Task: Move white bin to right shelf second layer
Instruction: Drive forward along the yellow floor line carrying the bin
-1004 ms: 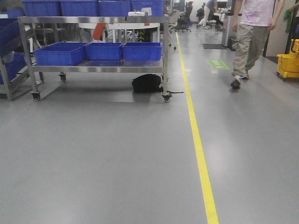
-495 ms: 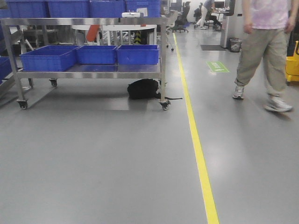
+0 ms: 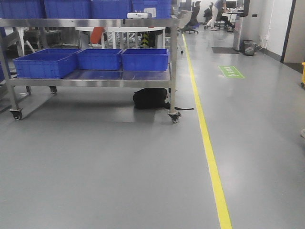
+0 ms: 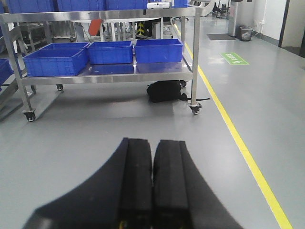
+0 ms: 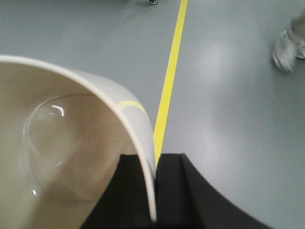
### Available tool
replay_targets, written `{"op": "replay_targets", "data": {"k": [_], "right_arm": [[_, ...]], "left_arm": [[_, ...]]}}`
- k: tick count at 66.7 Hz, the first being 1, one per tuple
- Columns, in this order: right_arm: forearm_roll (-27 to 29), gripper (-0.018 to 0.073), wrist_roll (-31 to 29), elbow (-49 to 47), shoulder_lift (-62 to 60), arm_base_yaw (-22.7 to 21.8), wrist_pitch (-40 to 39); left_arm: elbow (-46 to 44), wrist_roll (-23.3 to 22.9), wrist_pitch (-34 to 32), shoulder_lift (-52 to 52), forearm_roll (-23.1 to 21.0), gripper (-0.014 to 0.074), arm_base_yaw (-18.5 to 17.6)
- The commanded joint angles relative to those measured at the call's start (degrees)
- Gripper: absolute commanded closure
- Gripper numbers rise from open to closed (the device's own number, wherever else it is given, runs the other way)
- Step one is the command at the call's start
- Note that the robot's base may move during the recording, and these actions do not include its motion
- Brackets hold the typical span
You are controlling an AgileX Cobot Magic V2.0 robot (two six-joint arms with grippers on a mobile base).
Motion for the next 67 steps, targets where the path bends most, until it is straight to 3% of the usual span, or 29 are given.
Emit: {"op": "replay_targets", "data": {"k": [1, 67], "right_arm": [[0.0, 0.0439, -0.3, -1.8, 0.4, -0.2, -5.5], [0.0, 0.0439, -0.3, -1.8, 0.4, -0.2, -5.5]], "left_arm": [[2.1, -0.2, -5.0, -0.9, 0.0, 0.0512, -0.2], [2.1, -0.2, -5.0, -0.9, 0.0, 0.0512, -0.2]]}}
